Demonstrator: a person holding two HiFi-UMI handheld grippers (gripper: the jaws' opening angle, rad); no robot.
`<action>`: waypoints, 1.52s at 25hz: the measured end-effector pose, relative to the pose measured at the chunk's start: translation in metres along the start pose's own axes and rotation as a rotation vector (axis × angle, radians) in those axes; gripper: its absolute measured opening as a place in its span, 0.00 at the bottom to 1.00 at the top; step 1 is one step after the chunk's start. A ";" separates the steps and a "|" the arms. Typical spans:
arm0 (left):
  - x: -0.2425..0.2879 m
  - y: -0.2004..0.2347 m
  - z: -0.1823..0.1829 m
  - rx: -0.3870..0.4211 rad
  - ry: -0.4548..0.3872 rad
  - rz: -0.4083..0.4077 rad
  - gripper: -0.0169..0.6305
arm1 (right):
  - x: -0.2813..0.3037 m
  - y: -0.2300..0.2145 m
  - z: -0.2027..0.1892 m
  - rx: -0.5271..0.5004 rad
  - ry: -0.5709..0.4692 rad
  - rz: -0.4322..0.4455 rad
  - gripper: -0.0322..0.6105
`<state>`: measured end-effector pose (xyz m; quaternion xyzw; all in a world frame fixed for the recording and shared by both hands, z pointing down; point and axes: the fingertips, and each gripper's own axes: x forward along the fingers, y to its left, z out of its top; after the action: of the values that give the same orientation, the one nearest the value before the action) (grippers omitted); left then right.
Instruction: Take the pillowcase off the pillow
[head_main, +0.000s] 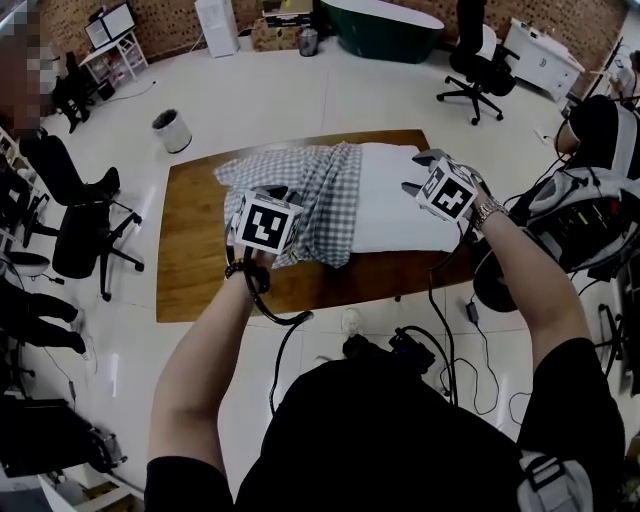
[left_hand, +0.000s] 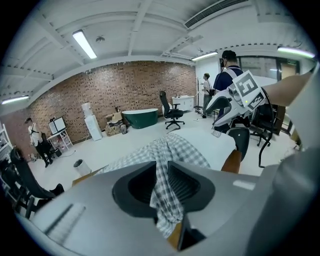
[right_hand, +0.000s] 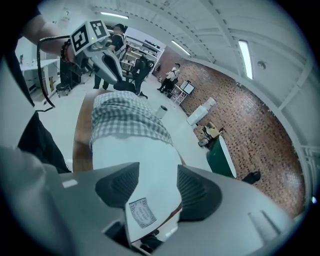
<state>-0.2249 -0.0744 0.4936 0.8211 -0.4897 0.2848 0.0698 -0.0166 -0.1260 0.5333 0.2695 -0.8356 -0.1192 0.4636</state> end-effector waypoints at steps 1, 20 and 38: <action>0.005 0.000 0.002 0.000 0.020 -0.013 0.15 | 0.004 -0.003 0.003 -0.007 -0.003 0.011 0.42; 0.176 0.070 0.096 -0.074 0.283 -0.213 0.32 | 0.124 -0.122 0.028 0.027 0.014 0.368 0.51; 0.384 0.084 0.101 -0.195 0.754 -0.556 0.38 | 0.260 -0.199 0.011 0.234 0.154 0.861 0.54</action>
<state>-0.1182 -0.4509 0.6020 0.7500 -0.2167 0.4859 0.3929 -0.0688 -0.4371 0.6226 -0.0439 -0.8425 0.2000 0.4983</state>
